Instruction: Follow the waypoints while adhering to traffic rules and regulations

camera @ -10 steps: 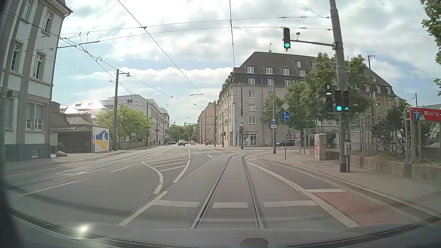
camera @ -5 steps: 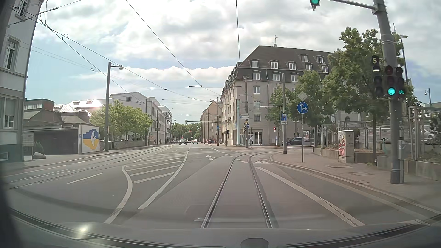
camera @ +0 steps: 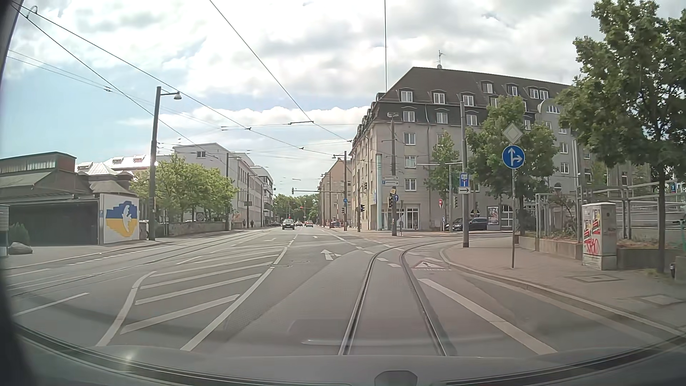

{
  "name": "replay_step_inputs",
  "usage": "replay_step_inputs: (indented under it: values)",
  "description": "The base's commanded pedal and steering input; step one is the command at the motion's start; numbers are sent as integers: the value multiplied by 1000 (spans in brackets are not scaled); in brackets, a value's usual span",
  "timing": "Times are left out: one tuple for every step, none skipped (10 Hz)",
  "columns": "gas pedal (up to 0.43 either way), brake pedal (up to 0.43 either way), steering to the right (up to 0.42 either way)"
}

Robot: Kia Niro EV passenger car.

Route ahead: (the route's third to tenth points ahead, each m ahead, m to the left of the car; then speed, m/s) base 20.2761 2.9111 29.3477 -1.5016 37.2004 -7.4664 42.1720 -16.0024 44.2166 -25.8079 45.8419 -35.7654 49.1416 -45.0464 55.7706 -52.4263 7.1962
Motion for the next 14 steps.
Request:
replay_step_inputs:
  values:
    - [0, 146, -20]
    - [0, 165, -21]
    - [0, 177, -21]
    - [0, 195, -21]
    - [0, 207, -21]
    - [0, 220, -21]
    - [0, 226, -19]
    - [0, 226, -13]
    - [0, 226, -7]
    - [0, 226, -2]
    - [0, 226, 1]
    - [0, 220, 4]
    - [0, 213, 13]
    - [0, 207, 26]
